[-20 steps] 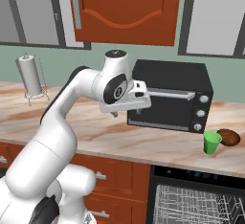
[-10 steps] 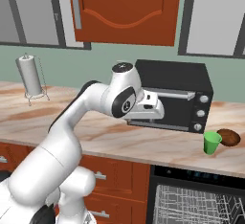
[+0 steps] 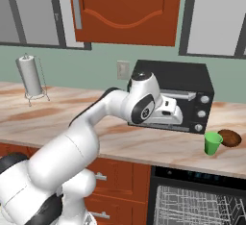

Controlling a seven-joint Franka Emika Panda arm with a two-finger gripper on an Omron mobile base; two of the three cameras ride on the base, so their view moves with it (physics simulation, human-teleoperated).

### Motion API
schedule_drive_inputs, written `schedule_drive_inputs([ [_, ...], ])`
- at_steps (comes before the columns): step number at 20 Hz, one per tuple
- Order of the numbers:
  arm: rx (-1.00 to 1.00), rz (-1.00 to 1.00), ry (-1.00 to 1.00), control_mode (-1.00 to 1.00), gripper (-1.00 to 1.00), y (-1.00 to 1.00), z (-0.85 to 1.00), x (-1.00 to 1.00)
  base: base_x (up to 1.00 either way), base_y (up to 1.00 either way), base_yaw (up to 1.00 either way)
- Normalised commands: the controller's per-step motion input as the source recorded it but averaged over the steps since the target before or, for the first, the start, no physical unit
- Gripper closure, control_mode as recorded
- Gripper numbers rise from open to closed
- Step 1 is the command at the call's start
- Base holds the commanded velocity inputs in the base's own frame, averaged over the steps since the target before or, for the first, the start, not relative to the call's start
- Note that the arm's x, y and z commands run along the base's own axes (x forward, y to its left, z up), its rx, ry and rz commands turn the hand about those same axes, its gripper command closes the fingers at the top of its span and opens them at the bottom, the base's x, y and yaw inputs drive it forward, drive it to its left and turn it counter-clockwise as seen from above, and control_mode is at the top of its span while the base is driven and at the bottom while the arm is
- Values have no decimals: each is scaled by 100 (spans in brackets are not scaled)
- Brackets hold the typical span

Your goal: Pick up the cup and bowl from the counter, place them in the dishwasher, and close the dishwasher door.

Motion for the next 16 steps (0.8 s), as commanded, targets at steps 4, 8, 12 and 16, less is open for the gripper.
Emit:
schedule_drive_inputs([
  [4,3,0,0,-100,-100,-64,-2,6,0,0,0],
  [8,5,0,0,-100,-100,-67,-3,7,0,0,0],
  [12,1,0,0,-100,-100,-58,-16,15,0,0,0],
  [16,0,0,0,-100,-100,-38,-22,22,0,0,0],
])
